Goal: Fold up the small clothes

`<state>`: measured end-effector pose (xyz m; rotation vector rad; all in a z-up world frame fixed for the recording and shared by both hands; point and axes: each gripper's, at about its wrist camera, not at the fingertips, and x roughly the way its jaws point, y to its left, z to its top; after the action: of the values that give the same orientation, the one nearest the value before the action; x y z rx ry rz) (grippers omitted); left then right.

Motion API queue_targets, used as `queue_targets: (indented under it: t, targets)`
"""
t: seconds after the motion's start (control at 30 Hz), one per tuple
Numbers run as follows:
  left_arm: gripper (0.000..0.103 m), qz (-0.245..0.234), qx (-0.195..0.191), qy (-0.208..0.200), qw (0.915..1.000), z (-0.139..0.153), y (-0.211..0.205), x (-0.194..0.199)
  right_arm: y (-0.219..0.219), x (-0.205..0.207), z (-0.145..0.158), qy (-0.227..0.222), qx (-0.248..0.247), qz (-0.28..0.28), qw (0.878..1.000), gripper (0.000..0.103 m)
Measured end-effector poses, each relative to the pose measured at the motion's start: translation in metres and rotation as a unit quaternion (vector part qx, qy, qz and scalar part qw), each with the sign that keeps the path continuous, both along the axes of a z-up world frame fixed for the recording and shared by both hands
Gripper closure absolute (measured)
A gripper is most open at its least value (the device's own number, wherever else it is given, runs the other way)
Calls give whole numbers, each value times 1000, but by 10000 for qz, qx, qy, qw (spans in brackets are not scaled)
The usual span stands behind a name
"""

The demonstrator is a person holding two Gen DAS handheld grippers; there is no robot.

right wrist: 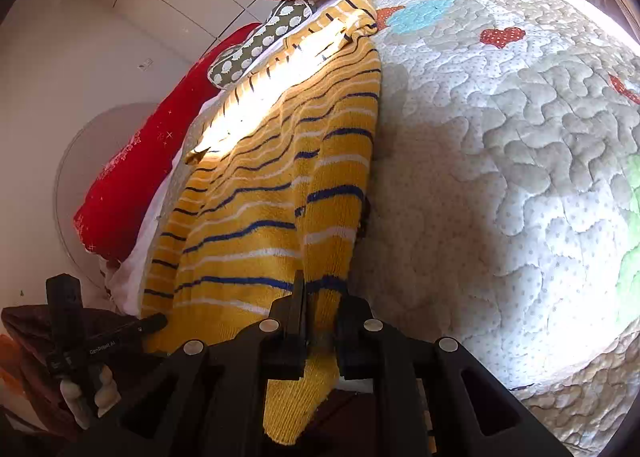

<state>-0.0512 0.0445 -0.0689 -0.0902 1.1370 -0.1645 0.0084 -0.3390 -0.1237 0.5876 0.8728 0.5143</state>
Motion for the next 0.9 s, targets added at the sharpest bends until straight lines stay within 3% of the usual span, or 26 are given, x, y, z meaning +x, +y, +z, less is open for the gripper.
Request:
queue_targets:
  t: [0.1,0.2,0.3,0.43,0.5,0.57,0.63,0.7,0.73,0.83,0.9]
  targets:
    - [84,108,-238,-207,9994,11,17,-11,-10,-9,0,6,-98,-51,9999,91]
    - [76,297,-60,-592,9978,30,32,-22,-23,-14,10,-75,-255,-247,9993,91]
    - [59,401,95,-880,9953,43,42,-21,-33,-18,21,-248,-421,-433,9979,91]
    - [57,571,-74,-911,9942,43,55,4,-29,-12,27,-316,-293,-447,9981,87]
    - [57,618,-326,-659,9954,31,58,27,-19,-9,27,-324,-282,-369,9984,87]
    - [59,451,-650,-436,9959,19,55,45,-9,-6,25,-282,-264,-259,9989,87]
    - [61,245,-676,-244,9971,8,43,57,-1,-5,24,-262,-283,-176,9991,87]
    - [75,82,-600,-49,9982,-3,28,65,2,-4,25,-279,-275,-139,9991,87]
    - [96,95,-502,19,9987,-7,23,67,2,-4,26,-292,-265,-132,9991,87]
    - [98,290,-347,-45,9990,-2,22,61,3,-5,29,-361,-308,-146,9988,87]
    - [98,563,13,-248,9981,9,33,53,3,-7,32,-420,-368,-159,9983,87]
